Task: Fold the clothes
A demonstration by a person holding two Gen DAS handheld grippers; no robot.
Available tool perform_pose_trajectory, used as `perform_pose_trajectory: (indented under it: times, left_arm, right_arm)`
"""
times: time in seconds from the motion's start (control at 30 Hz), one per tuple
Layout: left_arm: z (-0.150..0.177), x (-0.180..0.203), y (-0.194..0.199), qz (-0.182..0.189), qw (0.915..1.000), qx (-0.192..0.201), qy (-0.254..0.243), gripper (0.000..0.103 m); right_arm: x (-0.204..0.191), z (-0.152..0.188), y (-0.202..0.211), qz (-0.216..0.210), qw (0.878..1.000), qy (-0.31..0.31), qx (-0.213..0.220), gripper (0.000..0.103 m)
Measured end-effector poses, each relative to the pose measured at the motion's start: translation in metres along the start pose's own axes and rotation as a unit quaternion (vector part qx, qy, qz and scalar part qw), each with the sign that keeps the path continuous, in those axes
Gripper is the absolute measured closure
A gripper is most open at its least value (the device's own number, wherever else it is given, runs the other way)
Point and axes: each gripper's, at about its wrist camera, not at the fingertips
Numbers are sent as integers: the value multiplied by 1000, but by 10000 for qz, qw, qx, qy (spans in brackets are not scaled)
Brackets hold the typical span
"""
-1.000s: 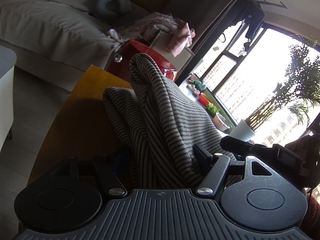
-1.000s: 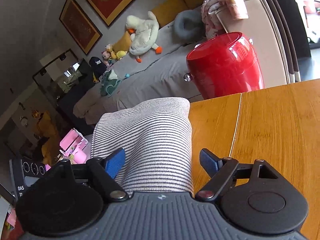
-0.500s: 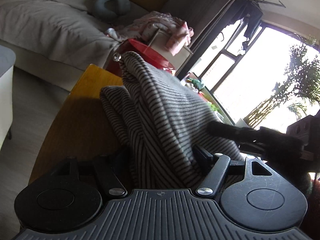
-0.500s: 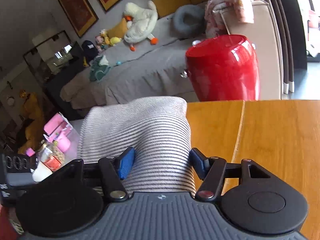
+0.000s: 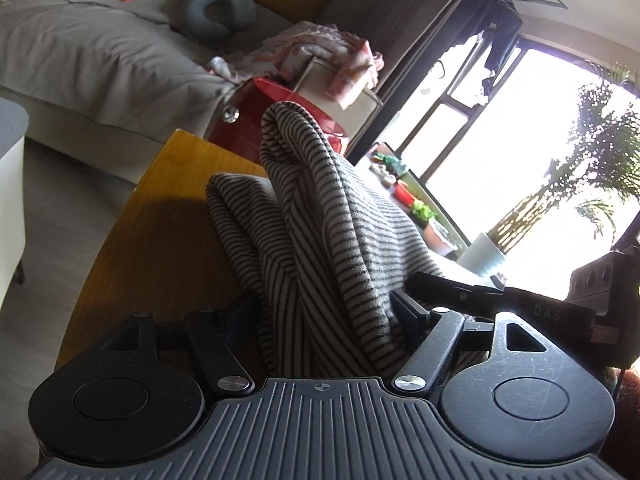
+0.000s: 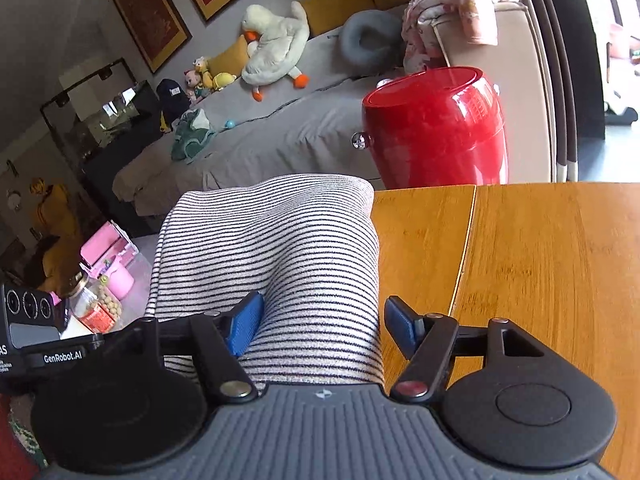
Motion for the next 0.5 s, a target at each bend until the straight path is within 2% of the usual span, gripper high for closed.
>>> perform_pose_trajectory:
  times: [0.1,0.13,0.17,0.2,0.27,0.33,0.5]
  left_arm:
    - [0,0,0,-2,10000,2,-7,25]
    - [0,0,0,-3,10000,0,-7,25]
    - [0,0,0,-9,10000,-1,-14,25]
    - [0,0,0,-20,10000,-4,-29,25]
    - [0,1,1,-34,10000,-9,-49,25]
    - [0,1,2,-71,10000,-11,-69,25]
    - [0,-1,4,-131,9999,13,-41,24]
  right_arm:
    - [-24,-10,8,122,9983,515,256,38]
    - [-34,-15,9,21,9969,683,377,42]
    - [-44,-20,11,-80,9951,851,498,53]
    - [-54,-24,5,-218,9945,943,397,62]
    - [-69,-26,-18,-371,9931,1108,-62,63]
    - [-78,-18,-47,-145,9888,1408,-464,63]
    - [-80,-18,-50,-46,9886,1424,-490,62]
Point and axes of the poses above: each gripper's, at about its wrist camera, not at the fingertips, and y roughly against the way its jaws point, x to its right, z to its underside, and after that the axes turned 13 degrees about -y, right-handed
